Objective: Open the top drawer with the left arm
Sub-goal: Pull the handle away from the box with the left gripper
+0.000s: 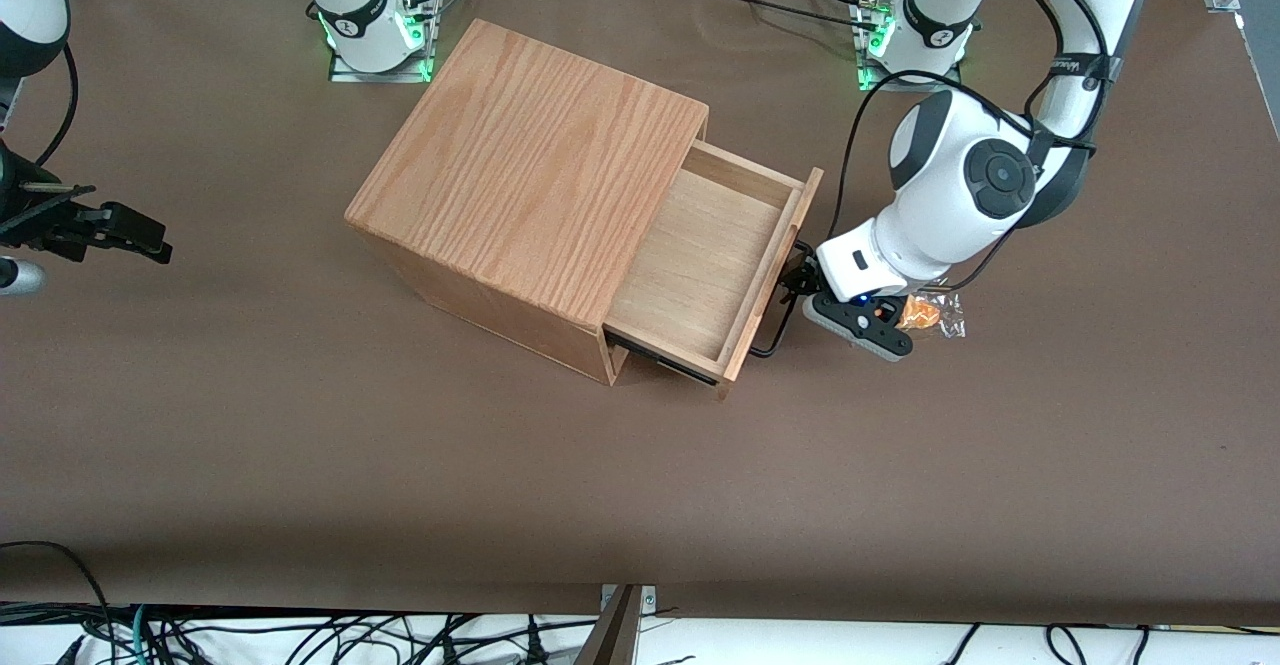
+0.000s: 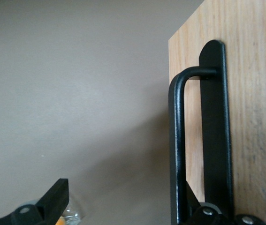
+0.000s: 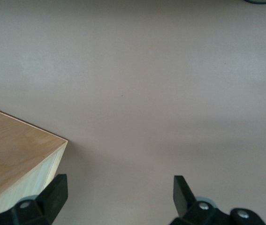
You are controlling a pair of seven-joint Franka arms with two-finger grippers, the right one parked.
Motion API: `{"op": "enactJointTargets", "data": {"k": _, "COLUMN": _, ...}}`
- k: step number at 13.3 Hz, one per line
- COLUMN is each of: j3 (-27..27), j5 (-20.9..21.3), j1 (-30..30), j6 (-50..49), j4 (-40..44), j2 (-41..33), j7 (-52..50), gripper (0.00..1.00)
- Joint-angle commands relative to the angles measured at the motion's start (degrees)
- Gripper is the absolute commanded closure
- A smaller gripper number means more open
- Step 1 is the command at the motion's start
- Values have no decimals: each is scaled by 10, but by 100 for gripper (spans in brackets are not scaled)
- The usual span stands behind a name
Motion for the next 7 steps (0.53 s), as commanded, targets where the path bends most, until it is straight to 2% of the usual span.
{"op": "enactJointTargets", "data": {"k": 1, "j3": 38, "j5": 89, "j1": 1, "j6": 48, "j4": 0, "j2": 22, "j7": -8, "gripper": 0}}
{"op": "enactJointTargets", "data": {"k": 7, "j3": 38, "j5": 85, "j1": 1, "j6": 48, "j4": 0, "j2": 22, "j7": -10, "gripper": 0}}
